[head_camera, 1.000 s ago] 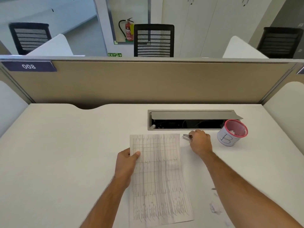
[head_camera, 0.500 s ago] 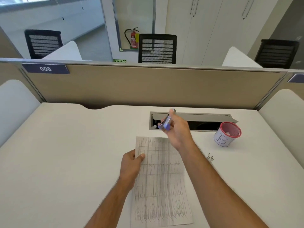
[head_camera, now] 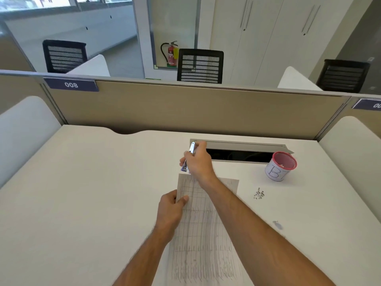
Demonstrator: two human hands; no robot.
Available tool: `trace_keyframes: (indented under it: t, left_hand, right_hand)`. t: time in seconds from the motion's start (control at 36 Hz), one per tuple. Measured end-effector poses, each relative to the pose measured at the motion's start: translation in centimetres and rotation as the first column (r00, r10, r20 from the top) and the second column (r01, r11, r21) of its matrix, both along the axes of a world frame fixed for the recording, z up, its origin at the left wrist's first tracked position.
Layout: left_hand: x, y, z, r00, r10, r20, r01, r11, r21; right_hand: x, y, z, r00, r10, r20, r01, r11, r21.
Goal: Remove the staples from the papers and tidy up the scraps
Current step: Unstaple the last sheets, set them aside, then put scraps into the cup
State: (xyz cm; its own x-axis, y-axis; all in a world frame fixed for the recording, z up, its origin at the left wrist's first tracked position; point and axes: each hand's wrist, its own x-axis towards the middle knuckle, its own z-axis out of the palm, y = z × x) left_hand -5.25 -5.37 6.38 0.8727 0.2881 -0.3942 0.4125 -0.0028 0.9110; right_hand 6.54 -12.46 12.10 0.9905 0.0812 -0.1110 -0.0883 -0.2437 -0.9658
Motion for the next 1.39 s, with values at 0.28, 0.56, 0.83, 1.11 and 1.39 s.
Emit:
trace_keyframes:
  t: [0.28, 0.56, 0.83, 1.11, 1.39]
  left_hand:
    - [-1.1, 0.3, 0.5, 1.000, -0.003, -0.021, 0.003, 1.000, -0.002]
    - [-1.5, -0.2, 1.5, 1.000, -0.015, 0.026, 0.015, 1.000, -0.005]
    - [-2.4, -0.8, 2.0, 0.999, -0.034, 0.033, 0.034, 0.999, -0.017]
    - [-3.1, -1.0, 2.6, 0.997, -0.047, 0.054, 0.051, 0.996, -0.074]
    - [-3.7, -1.4, 3.1, 0.997, -0.051, 0.050, 0.055, 0.995, -0.087]
  right_hand:
    - [-1.8, -0.1, 0.3, 0.996, 0.064, 0.064, -0.042, 0.953, -0.299]
    - [-2.6, -0.3, 0.5, 0.987, 0.162, 0.010, -0.142, 0.889, -0.436]
    - [-3.5, 0.1, 0.2, 0.987, 0.132, 0.088, -0.079, 0.891, -0.447]
    - [-4.5, -0.4, 0.4, 0.977, 0.083, 0.194, -0.011, 0.938, -0.346]
    - [-4.9, -0.8, 0.5, 0.972, 0.079, 0.222, 0.006, 0.934, -0.358]
